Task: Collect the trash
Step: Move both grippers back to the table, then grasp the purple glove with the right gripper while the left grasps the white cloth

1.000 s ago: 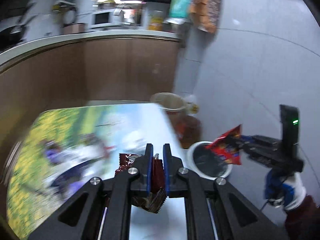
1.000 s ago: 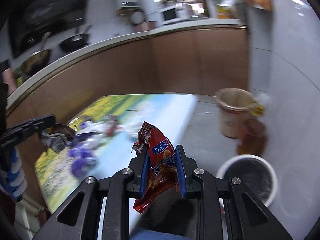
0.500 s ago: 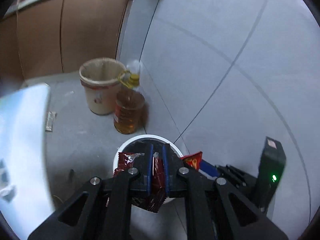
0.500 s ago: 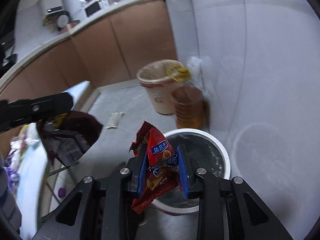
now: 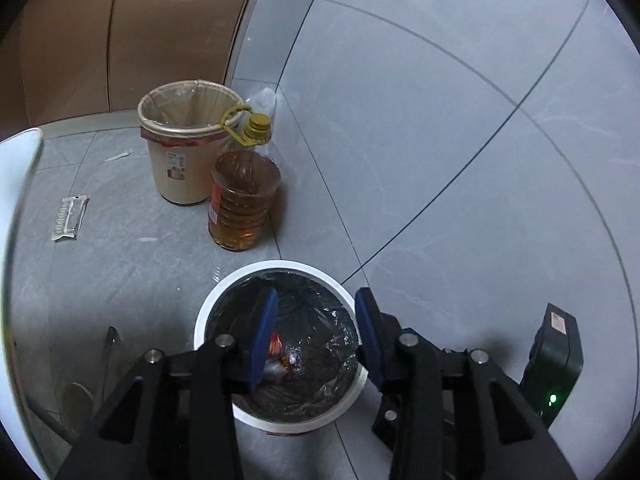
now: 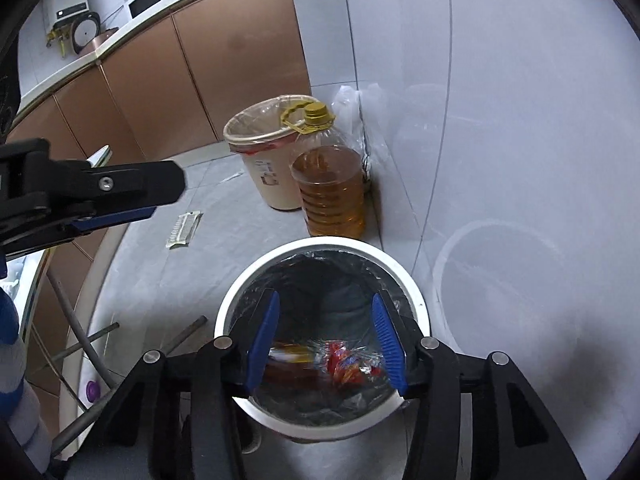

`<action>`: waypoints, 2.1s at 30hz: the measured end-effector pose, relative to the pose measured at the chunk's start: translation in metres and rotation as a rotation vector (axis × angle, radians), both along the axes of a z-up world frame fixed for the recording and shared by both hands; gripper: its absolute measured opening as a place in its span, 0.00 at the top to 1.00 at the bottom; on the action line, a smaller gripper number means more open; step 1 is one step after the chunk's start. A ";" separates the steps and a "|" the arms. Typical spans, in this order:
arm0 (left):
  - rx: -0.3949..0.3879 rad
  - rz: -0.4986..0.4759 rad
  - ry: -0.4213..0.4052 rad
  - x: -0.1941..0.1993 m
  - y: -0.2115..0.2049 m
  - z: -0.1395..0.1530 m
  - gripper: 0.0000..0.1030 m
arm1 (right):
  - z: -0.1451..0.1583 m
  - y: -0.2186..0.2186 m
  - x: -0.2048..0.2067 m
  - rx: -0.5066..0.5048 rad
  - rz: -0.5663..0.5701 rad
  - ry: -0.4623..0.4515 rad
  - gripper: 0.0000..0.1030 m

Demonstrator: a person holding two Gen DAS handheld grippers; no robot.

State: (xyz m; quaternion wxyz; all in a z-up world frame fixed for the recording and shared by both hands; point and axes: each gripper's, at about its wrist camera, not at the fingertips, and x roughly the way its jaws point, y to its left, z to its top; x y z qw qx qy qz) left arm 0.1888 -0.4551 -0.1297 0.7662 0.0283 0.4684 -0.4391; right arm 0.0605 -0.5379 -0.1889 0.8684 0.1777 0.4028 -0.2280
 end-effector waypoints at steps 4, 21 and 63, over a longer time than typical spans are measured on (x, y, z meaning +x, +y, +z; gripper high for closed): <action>-0.020 0.056 -0.088 -0.012 0.031 0.028 0.63 | 0.016 0.009 -0.009 0.002 -0.007 -0.030 0.53; -0.053 0.345 -0.348 -0.088 0.251 0.131 0.60 | 0.170 0.156 -0.038 -0.137 0.244 -0.279 0.48; 0.038 0.478 -0.083 -0.076 0.478 0.001 0.65 | 0.133 0.370 0.041 0.079 0.785 -0.119 0.42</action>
